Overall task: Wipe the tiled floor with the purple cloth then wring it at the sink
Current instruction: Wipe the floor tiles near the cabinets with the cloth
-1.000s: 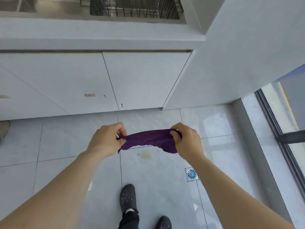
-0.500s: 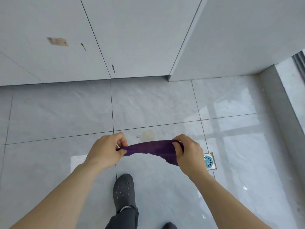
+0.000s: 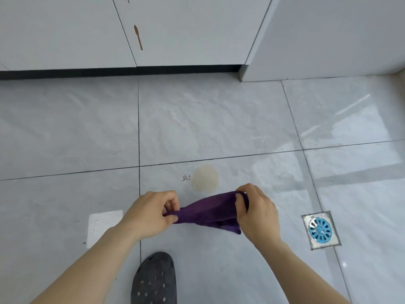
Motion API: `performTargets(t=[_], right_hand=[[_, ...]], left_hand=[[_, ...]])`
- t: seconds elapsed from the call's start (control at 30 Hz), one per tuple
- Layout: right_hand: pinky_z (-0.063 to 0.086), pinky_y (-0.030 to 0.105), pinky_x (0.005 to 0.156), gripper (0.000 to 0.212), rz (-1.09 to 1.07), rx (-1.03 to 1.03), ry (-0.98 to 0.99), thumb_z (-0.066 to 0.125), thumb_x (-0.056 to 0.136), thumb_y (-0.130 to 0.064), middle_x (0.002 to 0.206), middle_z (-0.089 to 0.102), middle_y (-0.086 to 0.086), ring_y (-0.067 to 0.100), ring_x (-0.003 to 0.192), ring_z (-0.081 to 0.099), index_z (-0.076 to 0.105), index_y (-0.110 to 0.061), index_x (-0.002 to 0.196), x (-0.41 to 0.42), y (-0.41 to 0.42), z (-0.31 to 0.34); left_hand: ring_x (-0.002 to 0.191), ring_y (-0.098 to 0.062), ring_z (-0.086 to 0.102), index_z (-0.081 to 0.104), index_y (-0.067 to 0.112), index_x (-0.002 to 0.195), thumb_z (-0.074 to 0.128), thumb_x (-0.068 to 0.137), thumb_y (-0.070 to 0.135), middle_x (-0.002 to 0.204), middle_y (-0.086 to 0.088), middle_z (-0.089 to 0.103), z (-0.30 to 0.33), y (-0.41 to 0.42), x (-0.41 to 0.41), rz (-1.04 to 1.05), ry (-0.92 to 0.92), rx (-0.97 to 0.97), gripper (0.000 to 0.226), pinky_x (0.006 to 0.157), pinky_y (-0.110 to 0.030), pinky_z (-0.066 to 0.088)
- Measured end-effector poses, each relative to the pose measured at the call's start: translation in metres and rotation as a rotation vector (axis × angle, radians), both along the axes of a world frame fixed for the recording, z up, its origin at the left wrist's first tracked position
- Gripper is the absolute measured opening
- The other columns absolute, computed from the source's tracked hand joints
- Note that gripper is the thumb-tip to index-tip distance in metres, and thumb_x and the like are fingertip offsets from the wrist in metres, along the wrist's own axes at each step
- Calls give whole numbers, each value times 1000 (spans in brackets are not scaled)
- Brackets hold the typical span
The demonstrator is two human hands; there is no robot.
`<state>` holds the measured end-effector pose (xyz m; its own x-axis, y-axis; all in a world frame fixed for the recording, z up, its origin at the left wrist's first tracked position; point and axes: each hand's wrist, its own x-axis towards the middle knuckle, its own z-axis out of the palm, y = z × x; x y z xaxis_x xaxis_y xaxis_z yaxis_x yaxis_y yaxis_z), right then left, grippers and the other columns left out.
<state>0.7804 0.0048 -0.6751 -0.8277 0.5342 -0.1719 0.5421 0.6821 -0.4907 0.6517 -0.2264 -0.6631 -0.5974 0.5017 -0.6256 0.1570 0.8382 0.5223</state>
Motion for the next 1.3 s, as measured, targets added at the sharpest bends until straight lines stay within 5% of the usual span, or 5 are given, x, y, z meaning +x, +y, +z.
performTargets(t=[0.73,0.87,0.97,1.1,1.3], right_hand=[[50,41,82,33,-96,140,288,71,92,-29,106,51,3,23,92,52,59,-23,123,-103,6,-93],[47,40,100,60,36,80,196,65,94,-42,132,55,1,21,121,52,45,-18,144,-79,-23,-114],[23,45,125,85,177,146,7,47,94,-69,167,27,6,22,157,15,21,-23,161,-63,-43,-138],[9,53,128,91,232,214,-83,34,93,-78,172,2,9,28,159,-7,10,-25,163,-61,-55,-153],[17,58,125,71,238,328,-122,35,100,-64,171,8,11,33,159,3,22,-30,161,-59,-56,-166]], left_hand=[[74,-8,63,49,35,84,66,88,47,76,20,64,-111,57,4,120,175,222,21,72,-28,51],[89,-5,61,60,33,90,48,93,52,88,19,67,-117,40,-11,2,352,278,23,83,-30,50],[103,-14,61,64,28,104,43,99,38,107,14,67,-128,25,-29,39,625,269,23,96,-34,43],[151,-25,34,42,19,152,35,102,45,163,-2,40,-155,0,-52,71,720,14,57,126,-43,19],[161,-26,7,14,22,164,20,101,60,173,-2,11,-184,-3,-62,-115,693,-187,74,129,-55,12]])
